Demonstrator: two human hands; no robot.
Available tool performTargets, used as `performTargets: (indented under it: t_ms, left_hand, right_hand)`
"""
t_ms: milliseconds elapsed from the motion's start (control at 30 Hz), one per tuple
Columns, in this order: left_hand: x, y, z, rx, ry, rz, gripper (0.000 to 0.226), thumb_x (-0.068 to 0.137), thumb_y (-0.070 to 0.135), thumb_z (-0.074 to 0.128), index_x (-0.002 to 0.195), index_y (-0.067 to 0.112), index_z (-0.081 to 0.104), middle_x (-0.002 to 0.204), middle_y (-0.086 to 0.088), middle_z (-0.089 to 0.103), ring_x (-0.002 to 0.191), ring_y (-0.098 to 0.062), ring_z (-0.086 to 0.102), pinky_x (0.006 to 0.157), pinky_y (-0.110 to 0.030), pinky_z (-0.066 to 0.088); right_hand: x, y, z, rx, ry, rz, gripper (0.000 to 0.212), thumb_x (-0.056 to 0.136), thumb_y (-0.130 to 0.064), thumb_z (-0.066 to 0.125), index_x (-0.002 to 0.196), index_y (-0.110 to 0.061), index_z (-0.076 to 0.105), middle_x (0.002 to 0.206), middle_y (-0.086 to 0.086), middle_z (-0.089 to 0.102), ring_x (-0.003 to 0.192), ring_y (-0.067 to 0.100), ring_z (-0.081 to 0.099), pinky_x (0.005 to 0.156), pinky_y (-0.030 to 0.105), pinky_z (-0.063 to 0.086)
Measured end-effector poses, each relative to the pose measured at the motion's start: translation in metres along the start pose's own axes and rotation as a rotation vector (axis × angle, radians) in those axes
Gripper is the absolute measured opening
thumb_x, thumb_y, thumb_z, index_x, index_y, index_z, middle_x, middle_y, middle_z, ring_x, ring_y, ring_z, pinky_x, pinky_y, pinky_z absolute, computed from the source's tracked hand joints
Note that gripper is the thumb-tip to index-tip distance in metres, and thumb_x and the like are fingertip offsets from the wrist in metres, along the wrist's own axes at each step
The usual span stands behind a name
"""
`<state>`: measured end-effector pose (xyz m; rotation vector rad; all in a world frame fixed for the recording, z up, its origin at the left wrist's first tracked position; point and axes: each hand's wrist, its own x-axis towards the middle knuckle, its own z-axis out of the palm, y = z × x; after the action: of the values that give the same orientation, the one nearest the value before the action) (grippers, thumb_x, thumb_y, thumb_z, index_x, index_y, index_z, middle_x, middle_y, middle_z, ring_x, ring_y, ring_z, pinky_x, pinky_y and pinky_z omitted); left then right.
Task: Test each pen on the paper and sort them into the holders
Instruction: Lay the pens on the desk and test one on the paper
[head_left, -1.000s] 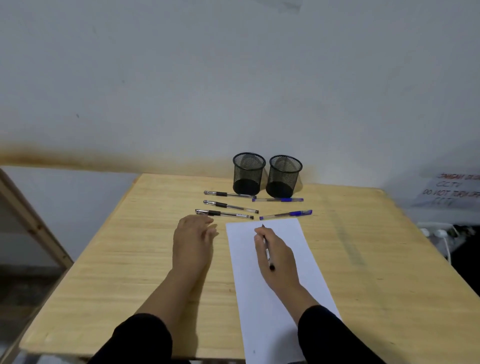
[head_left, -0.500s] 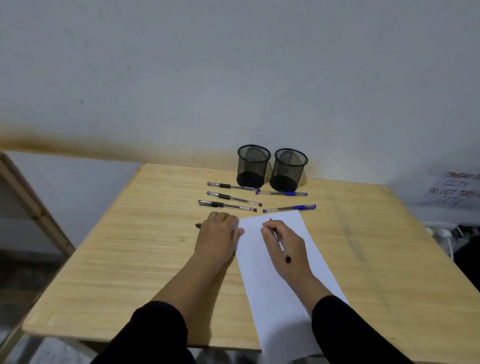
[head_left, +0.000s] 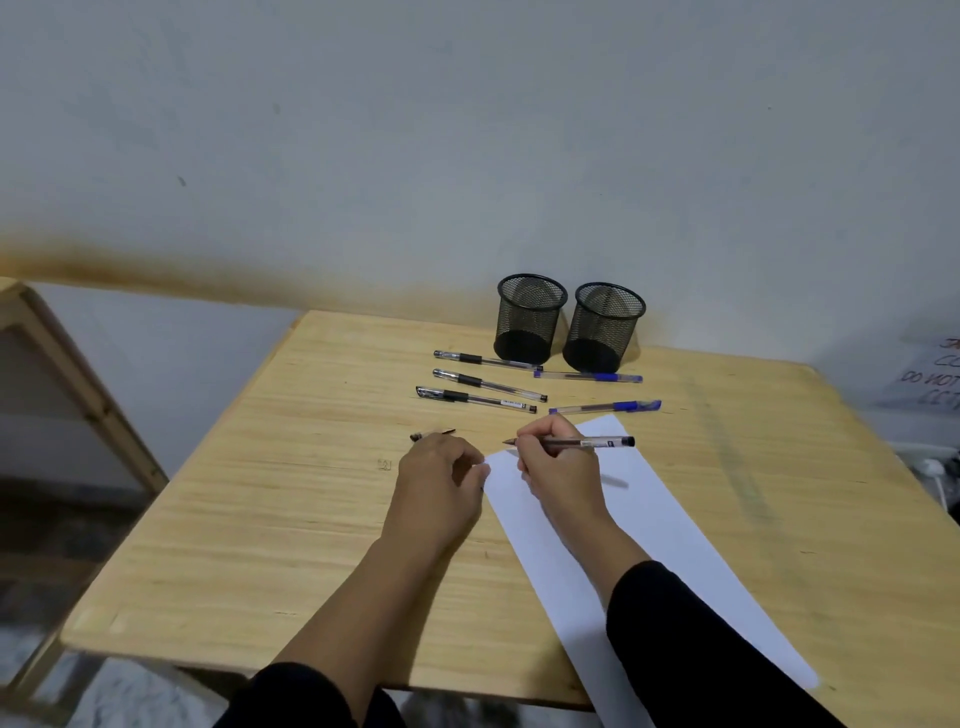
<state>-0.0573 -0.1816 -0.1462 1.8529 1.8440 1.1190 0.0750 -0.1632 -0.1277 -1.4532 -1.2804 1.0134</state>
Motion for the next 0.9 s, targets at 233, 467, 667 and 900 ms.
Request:
performTargets:
  t_ms: [233, 467, 667, 900]
  left_hand:
    - [0.0041, 0.0007, -0.0015, -0.023, 0.003, -0.047, 0.014, 0.085, 0.01, 0.058, 0.083, 0.013, 0.071, 0.083, 0.002, 0.068, 0.076, -0.006, 0.05, 0.066, -0.008, 0.031]
    - [0.0023, 0.0027, -0.001, -0.019, 0.013, -0.069, 0.014, 0.086, 0.009, 0.057, 0.085, 0.012, 0.071, 0.081, 0.005, 0.058, 0.078, -0.007, 0.049, 0.063, -0.007, 0.03]
    - [0.0006, 0.0006, 0.0018, -0.006, 0.02, -0.059, 0.014, 0.086, 0.009, 0.056, 0.084, 0.013, 0.069, 0.083, 0.005, 0.058, 0.082, -0.009, 0.049, 0.071, -0.014, 0.031]
    - [0.0005, -0.0014, 0.0042, 0.005, 0.043, -0.028, 0.013, 0.084, 0.006, 0.057, 0.081, 0.012, 0.068, 0.08, 0.0, 0.061, 0.076, -0.01, 0.048, 0.063, -0.006, 0.031]
  right_hand:
    - [-0.0035, 0.0044, 0.0017, -0.146, -0.087, -0.105, 0.009, 0.083, -0.009, 0.058, 0.076, -0.013, 0.062, 0.067, 0.0, 0.063, 0.063, 0.009, 0.056, 0.054, 0.013, 0.043]
    - [-0.0062, 0.0078, 0.006, -0.202, -0.129, -0.186, 0.006, 0.082, -0.01, 0.059, 0.077, -0.01, 0.061, 0.064, 0.002, 0.062, 0.057, 0.003, 0.051, 0.05, 0.012, 0.04]
    - [-0.0046, 0.01, 0.0085, -0.253, -0.138, -0.216, 0.007, 0.083, -0.011, 0.059, 0.077, -0.01, 0.061, 0.062, 0.0, 0.06, 0.056, 0.004, 0.051, 0.051, 0.013, 0.041]
    - [-0.0045, 0.0108, 0.0085, -0.267, -0.136, -0.222, 0.008, 0.083, -0.011, 0.057, 0.076, -0.009, 0.059, 0.059, 0.003, 0.057, 0.054, 0.005, 0.049, 0.049, 0.014, 0.038]
